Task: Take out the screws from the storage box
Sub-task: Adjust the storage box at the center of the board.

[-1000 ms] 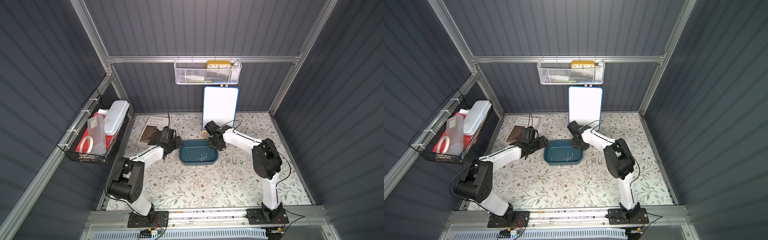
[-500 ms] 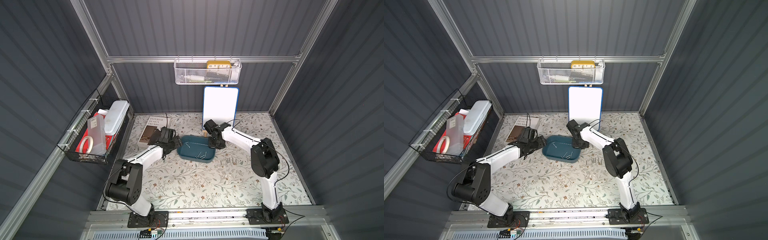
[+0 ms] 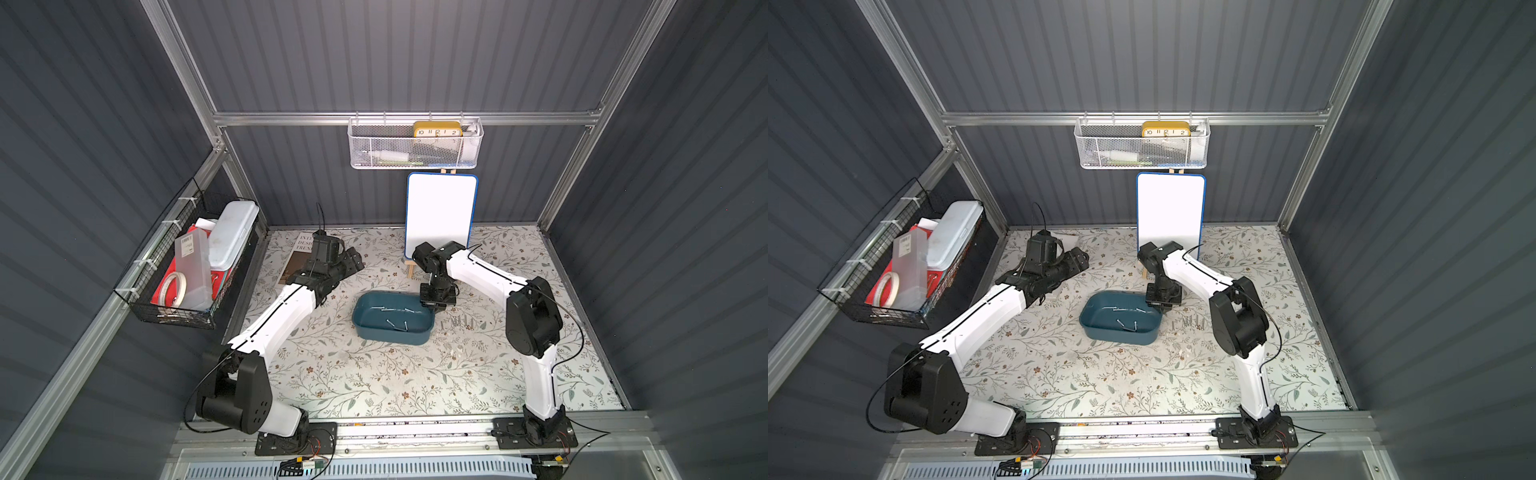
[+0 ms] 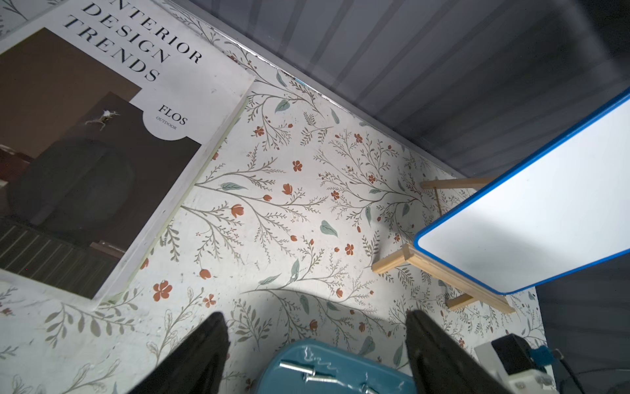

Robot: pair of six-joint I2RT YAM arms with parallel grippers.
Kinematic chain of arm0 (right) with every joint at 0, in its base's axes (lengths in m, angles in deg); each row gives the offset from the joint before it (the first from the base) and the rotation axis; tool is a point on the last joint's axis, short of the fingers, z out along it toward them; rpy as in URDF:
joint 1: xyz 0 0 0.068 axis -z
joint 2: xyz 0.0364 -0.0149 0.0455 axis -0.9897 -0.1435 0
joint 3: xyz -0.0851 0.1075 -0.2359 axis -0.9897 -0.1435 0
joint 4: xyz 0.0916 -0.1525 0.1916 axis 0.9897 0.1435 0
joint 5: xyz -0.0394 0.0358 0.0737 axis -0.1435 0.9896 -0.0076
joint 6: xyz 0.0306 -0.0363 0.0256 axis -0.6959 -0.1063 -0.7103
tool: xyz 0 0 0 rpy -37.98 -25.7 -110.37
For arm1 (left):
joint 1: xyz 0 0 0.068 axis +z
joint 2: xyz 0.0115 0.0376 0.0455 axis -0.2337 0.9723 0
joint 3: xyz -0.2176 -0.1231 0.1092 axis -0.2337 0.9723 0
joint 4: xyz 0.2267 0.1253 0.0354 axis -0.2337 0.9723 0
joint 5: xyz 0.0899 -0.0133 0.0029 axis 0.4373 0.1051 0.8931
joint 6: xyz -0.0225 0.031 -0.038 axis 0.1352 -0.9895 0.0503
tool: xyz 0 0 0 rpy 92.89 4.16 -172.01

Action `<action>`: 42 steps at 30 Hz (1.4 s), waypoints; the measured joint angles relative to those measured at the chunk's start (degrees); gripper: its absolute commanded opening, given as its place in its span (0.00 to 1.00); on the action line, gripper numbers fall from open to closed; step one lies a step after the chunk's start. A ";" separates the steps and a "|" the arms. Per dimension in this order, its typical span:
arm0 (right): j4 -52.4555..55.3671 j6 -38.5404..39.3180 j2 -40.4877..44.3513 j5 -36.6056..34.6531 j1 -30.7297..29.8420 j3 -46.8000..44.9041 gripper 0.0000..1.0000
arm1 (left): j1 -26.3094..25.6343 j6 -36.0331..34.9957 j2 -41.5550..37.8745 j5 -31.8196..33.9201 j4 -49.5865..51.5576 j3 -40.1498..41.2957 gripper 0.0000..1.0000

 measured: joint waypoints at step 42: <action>-12.11 6.67 -1.27 -1.55 0.42 -2.45 0.12 | 0.00 6.19 -0.33 0.15 -6.21 13.33 0.86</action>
